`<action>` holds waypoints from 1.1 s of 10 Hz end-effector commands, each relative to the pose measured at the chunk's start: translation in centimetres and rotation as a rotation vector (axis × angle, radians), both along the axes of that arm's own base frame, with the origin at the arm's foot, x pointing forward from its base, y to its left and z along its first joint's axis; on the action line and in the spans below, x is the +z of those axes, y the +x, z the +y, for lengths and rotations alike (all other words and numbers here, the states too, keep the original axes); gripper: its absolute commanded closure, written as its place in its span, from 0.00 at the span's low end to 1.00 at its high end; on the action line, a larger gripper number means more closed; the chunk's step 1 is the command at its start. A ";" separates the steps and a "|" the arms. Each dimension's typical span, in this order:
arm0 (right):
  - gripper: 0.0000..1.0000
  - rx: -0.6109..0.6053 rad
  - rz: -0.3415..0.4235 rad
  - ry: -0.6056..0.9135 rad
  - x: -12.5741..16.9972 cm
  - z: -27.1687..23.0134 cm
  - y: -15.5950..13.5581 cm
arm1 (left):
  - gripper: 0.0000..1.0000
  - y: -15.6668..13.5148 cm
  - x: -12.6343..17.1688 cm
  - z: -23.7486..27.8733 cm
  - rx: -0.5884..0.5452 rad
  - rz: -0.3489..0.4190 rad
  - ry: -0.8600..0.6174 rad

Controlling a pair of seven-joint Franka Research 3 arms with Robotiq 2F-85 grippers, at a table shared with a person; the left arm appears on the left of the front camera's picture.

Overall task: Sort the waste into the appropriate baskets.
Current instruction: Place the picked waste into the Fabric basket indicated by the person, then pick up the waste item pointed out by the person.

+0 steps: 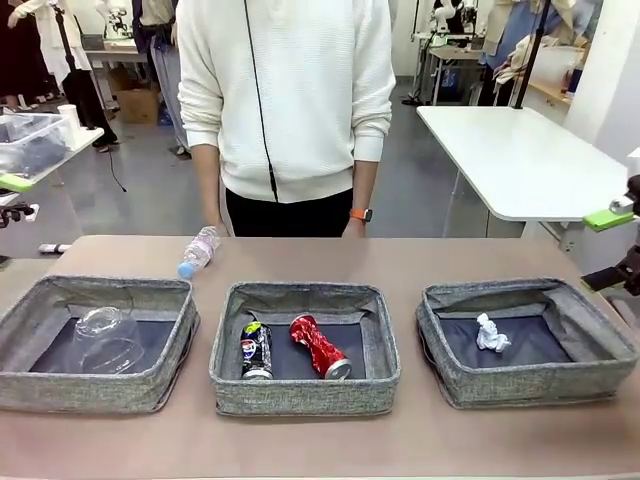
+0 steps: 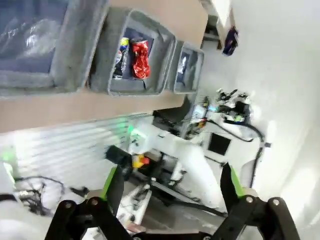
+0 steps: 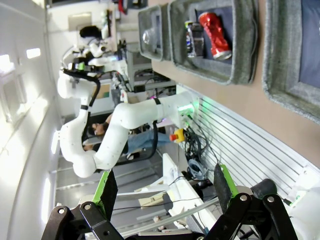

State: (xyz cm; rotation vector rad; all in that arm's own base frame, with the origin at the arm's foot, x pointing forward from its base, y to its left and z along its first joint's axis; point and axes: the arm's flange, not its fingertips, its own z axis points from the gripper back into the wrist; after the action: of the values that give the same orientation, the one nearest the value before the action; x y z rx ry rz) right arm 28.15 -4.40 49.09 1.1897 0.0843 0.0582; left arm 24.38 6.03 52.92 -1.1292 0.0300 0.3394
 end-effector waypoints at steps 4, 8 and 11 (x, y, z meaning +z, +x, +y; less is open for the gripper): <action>0.00 0.005 -0.008 0.017 0.2 -0.1 0.0 | 0.00 0.6 1.0 -2.6 -0.054 -0.083 0.060; 0.00 0.005 -0.008 0.017 0.2 -0.1 0.0 | 0.00 0.6 1.0 -2.6 -0.054 -0.083 0.060; 0.00 0.005 -0.008 0.017 0.2 -0.1 0.0 | 0.00 0.6 1.0 -2.6 -0.054 -0.083 0.060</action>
State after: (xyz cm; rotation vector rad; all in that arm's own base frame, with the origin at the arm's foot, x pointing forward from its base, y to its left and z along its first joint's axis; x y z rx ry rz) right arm 28.14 -4.40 49.10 1.1896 0.0840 0.0583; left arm 24.89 3.36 53.96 -1.0639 -0.0065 0.2602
